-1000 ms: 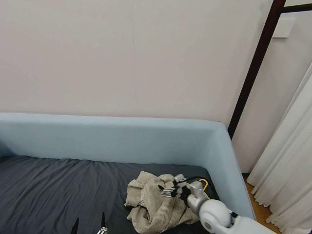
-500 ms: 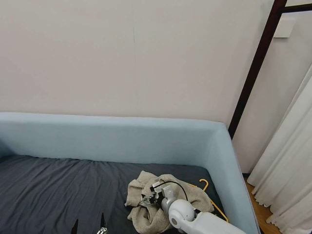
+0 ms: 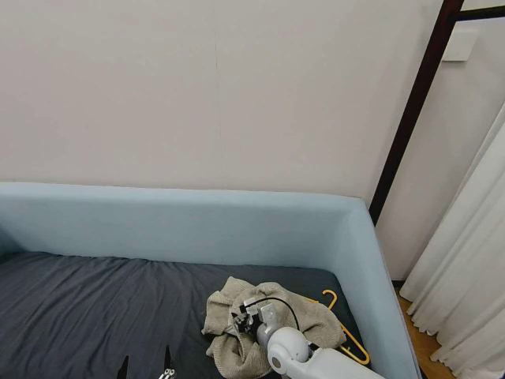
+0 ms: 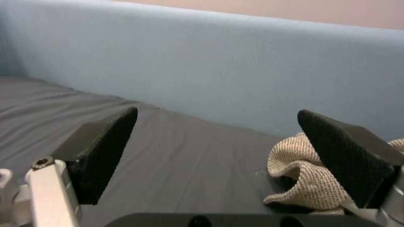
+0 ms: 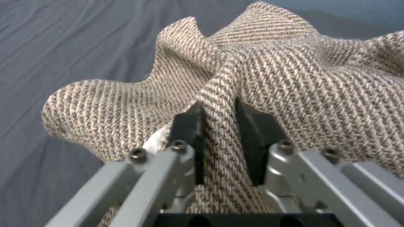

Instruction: Pick up the clothes from the sofa and hang them on the clothes hanger.

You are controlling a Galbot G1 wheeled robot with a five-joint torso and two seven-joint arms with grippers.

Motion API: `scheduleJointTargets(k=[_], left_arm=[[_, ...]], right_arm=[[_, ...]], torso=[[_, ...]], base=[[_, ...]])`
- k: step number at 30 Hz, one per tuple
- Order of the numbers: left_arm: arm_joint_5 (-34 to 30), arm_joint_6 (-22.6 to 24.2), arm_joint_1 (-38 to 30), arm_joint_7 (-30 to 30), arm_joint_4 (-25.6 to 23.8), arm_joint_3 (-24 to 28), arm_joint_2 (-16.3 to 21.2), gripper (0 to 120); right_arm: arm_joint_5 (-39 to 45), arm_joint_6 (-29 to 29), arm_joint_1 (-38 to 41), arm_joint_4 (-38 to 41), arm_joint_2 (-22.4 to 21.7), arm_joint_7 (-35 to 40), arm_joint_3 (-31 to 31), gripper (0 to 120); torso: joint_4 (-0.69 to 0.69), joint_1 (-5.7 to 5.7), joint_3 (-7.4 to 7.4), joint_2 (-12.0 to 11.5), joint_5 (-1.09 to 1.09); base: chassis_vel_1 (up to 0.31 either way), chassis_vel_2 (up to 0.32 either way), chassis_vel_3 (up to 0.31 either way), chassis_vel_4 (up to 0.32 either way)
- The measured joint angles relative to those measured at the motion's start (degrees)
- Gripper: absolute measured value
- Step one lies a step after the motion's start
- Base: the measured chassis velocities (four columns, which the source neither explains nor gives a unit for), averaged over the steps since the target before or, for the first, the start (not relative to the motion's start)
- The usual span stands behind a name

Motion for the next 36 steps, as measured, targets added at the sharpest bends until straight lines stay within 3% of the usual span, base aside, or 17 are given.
scheduleJointTargets(k=[6, 15, 19, 20, 22, 23, 24, 27, 29, 32, 35, 36], left_arm=[[-0.3, 0.1, -0.4, 0.0, 0.1, 0.1, 0.2, 99], [-3.3, 1.5, -1.5, 0.0, -0.2, 0.4, 3.7, 100], [-9.9, 4.8, -4.0, 0.2, -0.4, 1.1, 10.2, 100], [-9.9, 4.8, -4.0, 0.2, -0.4, 1.1, 10.2, 100], [-14.4, 7.8, -6.8, 0.7, -0.1, 1.7, 14.7, 100], [-17.1, 9.2, -9.2, 1.2, 0.6, 2.0, 18.3, 100], [-17.1, 9.2, -9.2, 1.2, 0.6, 2.0, 18.3, 100], [-22.8, 11.4, -14.7, 3.8, 2.8, 3.9, 25.9, 100], [-26.4, 12.1, -19.5, 7.4, 4.8, 6.9, 31.1, 100], [-28.8, 12.1, -23.9, 10.7, 7.7, 11.2, 34.5, 100], [-29.7, 10.6, -32.6, 14.7, 14.0, 20.9, 37.5, 100], [-29.7, 10.6, -32.6, 14.7, 14.0, 20.9, 37.5, 100]], right_arm=[[-0.6, 1.8, -0.4, 0.6, -0.5, 0.4, 0.2, 1], [1.0, 2.0, -2.3, 7.0, -3.8, 1.2, 3.7, 0], [1.5, 2.2, -3.8, 11.0, -7.1, 1.2, 5.7, 0], [1.5, 2.2, -3.8, 11.0, -7.1, 1.2, 5.7, 0], [1.5, 2.3, -4.9, 12.7, -8.4, 1.2, 7.0, 0], [1.5, 2.4, -5.6, 13.6, -9.1, 1.3, 8.1, 0], [1.5, 2.4, -5.6, 13.6, -9.1, 1.3, 8.1, 0], [1.6, 2.4, -7.4, 15.6, -10.6, 1.7, 10.5, 0], [1.7, 2.4, -8.9, 16.9, -11.6, 2.1, 12.1, 0], [1.8, 2.4, -10.0, 17.9, -12.6, 2.4, 13.4, 0], [2.4, 2.2, -11.3, 19.4, -13.8, 2.9, 15.5, 0], [2.4, 2.2, -11.3, 19.4, -13.8, 2.9, 15.5, 0]], torso=[[0.00, 0.00, 0.00, 0.0, 0.00], [0.00, 0.00, 0.00, 0.0, 0.00], [0.00, -0.01, 0.00, 0.0, 0.00], [0.00, -0.01, 0.00, 0.0, 0.00], [0.03, -0.01, 0.00, 0.0, -0.02], [-0.02, -0.01, 0.00, 0.0, 0.01], [-0.02, -0.01, 0.00, 0.0, 0.01], [-0.01, -0.01, 0.00, 0.0, -0.01], [0.00, -0.01, 0.00, 0.0, 0.00], [0.00, -0.01, 0.00, 0.0, 0.02], [0.05, -0.01, 0.01, 0.0, 0.00], [0.05, -0.01, 0.01, 0.0, 0.00]], base=[[0.000, 0.000, 0.000, 0.000], [0.000, 0.000, 0.000, 0.000], [0.000, 0.000, 0.000, 0.000], [0.000, 0.000, 0.000, 0.000], [0.000, 0.000, 0.000, 0.000], [0.000, 0.000, 0.000, 0.000], [0.000, 0.000, 0.000, 0.000], [0.000, 0.000, 0.000, 0.000], [0.000, 0.000, 0.000, 0.000], [0.000, 0.000, 0.000, 0.000], [0.000, 0.000, 0.000, 0.000], [0.000, 0.000, 0.000, 0.000]])
